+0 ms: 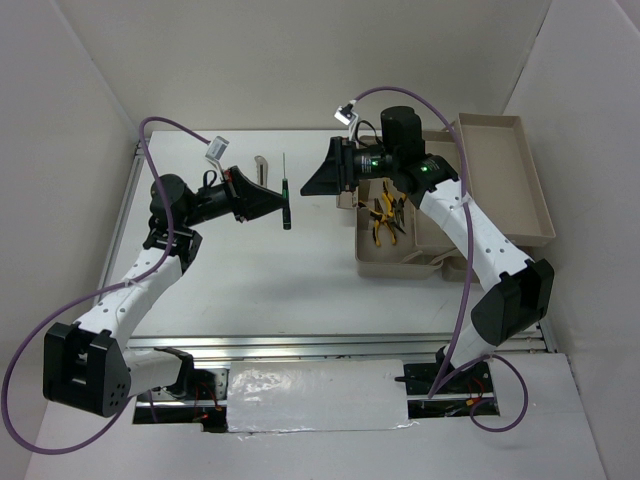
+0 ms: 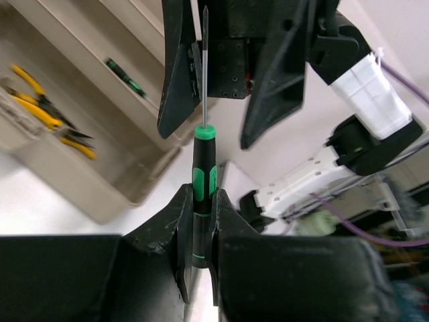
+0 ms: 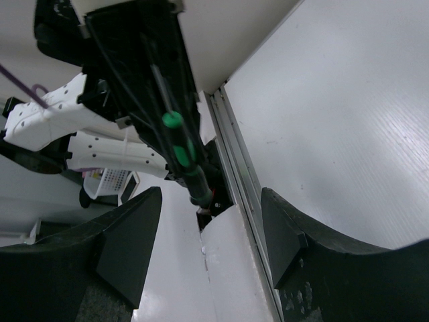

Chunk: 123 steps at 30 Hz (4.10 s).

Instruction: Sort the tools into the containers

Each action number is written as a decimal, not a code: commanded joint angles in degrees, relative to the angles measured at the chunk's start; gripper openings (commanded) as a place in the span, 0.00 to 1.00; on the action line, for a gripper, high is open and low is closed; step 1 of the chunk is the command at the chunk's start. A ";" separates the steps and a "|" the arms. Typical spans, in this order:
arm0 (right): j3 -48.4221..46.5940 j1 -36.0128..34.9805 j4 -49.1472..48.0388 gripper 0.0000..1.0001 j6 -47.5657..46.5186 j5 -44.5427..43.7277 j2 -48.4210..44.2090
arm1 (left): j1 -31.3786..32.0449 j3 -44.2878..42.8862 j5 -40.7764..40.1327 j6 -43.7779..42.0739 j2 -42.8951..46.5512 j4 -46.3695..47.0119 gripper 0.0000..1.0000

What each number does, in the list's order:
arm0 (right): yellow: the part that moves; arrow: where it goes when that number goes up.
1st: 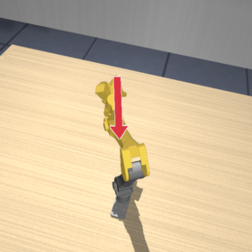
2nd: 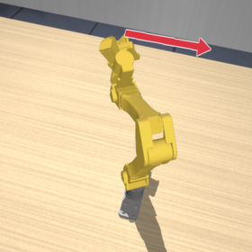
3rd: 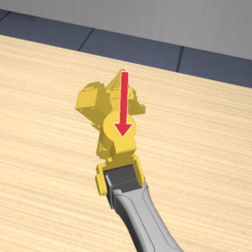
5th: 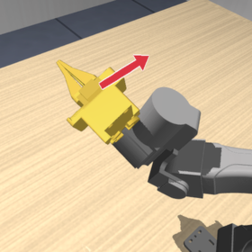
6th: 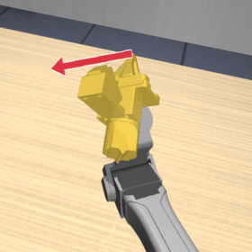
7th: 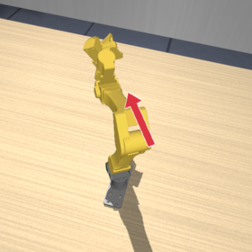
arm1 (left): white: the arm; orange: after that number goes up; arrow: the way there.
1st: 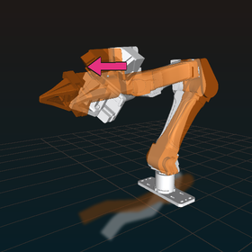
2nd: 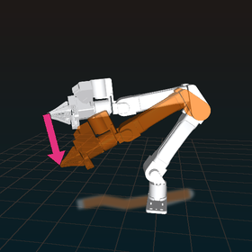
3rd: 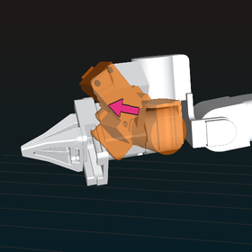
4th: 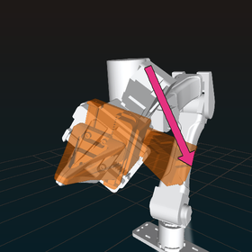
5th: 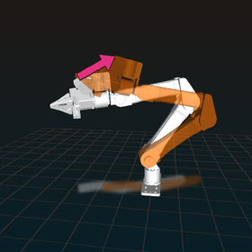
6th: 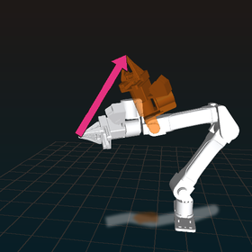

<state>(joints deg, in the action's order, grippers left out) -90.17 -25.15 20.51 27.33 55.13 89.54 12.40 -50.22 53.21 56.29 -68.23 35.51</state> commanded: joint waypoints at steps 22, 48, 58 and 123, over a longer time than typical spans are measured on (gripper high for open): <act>-7.92 -5.35 -5.13 0.30 0.70 -0.55 3.98 | 4.21 -1.55 -1.18 8.75 -2.26 10.47 0.00; -18.55 23.48 41.36 0.02 -36.21 -53.18 8.35 | -0.18 -41.01 -51.70 -37.58 -25.01 -68.64 0.99; -11.78 23.48 36.62 0.24 -34.98 -60.06 14.17 | -2.30 -42.32 -59.01 -38.36 -35.21 -59.94 0.99; -7.48 19.70 27.22 0.90 -15.12 -3.99 -1.74 | 6.05 -29.86 -45.04 -35.12 -24.86 -46.14 0.00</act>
<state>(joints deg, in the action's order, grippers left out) -97.78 -3.64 53.21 8.29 44.69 86.56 17.58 -82.48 4.34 18.24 -98.37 -12.23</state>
